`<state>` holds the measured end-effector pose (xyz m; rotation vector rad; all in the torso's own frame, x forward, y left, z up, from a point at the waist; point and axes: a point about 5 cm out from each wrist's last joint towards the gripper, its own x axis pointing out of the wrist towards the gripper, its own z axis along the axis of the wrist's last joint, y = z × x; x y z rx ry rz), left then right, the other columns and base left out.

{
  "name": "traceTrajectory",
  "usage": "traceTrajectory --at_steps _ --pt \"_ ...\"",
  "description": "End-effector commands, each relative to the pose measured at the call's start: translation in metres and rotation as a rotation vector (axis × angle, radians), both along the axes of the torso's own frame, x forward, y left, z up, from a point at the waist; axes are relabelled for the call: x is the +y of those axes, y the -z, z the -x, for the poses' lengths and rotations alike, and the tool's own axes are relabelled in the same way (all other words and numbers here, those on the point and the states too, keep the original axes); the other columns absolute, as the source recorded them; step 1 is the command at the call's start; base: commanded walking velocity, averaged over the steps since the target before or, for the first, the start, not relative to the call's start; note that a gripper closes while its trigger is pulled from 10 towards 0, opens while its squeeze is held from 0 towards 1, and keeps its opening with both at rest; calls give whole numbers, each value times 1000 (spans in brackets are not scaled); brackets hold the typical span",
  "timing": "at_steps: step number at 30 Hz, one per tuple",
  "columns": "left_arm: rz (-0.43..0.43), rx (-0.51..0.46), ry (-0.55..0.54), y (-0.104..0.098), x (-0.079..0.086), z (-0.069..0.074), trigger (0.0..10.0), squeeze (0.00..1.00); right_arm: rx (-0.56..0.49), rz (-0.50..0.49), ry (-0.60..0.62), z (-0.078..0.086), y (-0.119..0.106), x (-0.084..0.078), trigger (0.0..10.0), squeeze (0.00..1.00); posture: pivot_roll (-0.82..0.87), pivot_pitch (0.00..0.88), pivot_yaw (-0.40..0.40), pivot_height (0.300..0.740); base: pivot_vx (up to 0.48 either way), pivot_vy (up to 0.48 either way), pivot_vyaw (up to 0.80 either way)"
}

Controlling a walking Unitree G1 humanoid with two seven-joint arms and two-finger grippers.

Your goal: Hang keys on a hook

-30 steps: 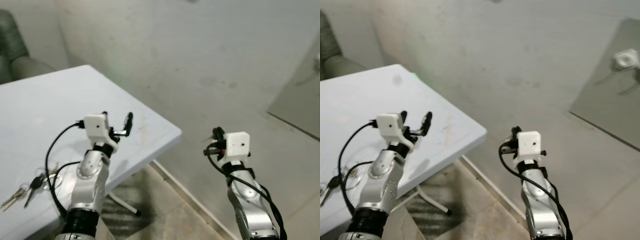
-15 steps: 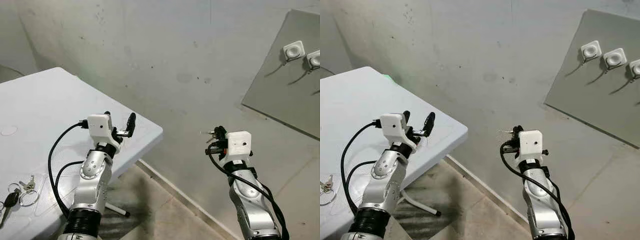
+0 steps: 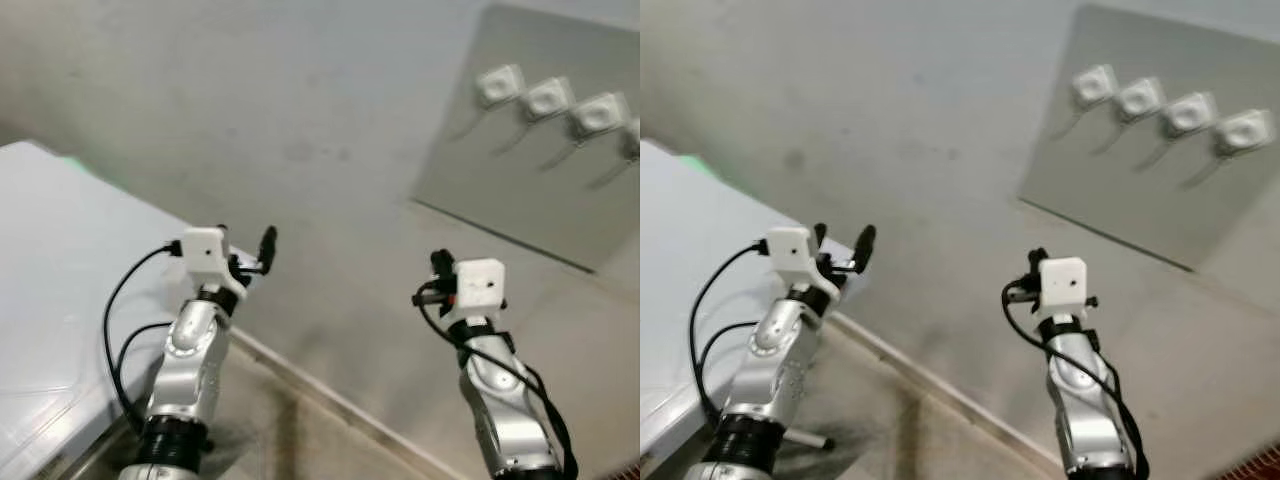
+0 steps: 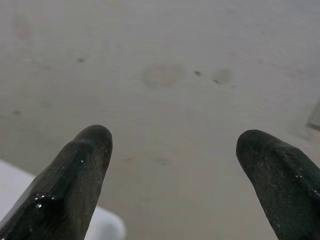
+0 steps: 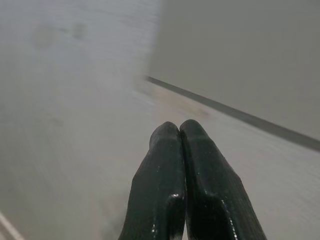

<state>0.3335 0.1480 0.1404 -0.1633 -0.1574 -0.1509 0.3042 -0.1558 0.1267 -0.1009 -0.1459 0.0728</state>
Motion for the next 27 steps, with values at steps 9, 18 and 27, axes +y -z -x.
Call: traceTrajectory --at_steps 9,18,27 --pt "9 27 2 2 -7 -2 10000 0 -15 10 19 -2 -6 -7 10000 0 -8 0 -48 740 0 0 -769" --pt "10 43 24 3 -12 -3 10000 0 -25 12 9 -2 -7 -7 10000 0 -11 0 -47 740 0 0 -732" --pt "-13 88 83 9 -22 0 10000 0 -38 7 -13 1 -8 -4 10000 0 -12 0 -43 740 0 0 0"
